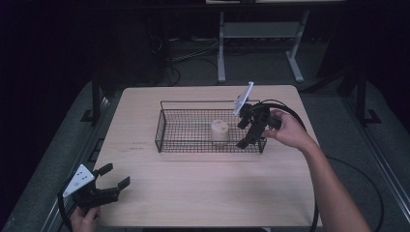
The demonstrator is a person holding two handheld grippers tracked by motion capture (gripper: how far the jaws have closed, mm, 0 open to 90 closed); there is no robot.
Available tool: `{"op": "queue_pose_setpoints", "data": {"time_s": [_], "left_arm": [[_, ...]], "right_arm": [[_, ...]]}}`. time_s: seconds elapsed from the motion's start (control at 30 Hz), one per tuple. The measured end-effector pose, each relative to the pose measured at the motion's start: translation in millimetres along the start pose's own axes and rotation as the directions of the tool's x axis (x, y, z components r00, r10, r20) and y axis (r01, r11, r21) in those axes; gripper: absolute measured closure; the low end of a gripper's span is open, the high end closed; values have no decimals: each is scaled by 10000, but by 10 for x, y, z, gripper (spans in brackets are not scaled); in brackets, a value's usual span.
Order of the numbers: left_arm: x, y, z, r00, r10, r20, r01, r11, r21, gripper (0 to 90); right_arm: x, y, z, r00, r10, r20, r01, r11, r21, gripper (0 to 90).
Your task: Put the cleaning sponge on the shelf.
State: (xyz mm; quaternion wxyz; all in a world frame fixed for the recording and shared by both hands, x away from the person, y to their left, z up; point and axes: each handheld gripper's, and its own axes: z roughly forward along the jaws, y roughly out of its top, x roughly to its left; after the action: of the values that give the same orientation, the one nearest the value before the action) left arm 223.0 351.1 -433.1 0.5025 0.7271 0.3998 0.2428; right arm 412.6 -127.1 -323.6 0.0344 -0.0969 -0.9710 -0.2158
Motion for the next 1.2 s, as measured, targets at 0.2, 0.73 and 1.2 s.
{"op": "queue_pose_setpoints", "data": {"time_s": [0.2, 0.73, 1.2], "left_arm": [[-3, 1, 5, 10000, 60, 5, -60, 10000, 26, 139], [-13, 0, 15, 10000, 54, 10, -54, 10000, 54, 139], [-15, 3, 22, 10000, 93, 35, -93, 9999, 88, 139]], "right_arm": [[43, -33, -15, 10000, -18, -11, 18, 10000, -5, 148], [151, -172, 8, 9999, 155, 64, -154, 9998, -80, 145], [236, -305, 101, 9996, 279, 30, -279, 9995, -131, 144]]}}
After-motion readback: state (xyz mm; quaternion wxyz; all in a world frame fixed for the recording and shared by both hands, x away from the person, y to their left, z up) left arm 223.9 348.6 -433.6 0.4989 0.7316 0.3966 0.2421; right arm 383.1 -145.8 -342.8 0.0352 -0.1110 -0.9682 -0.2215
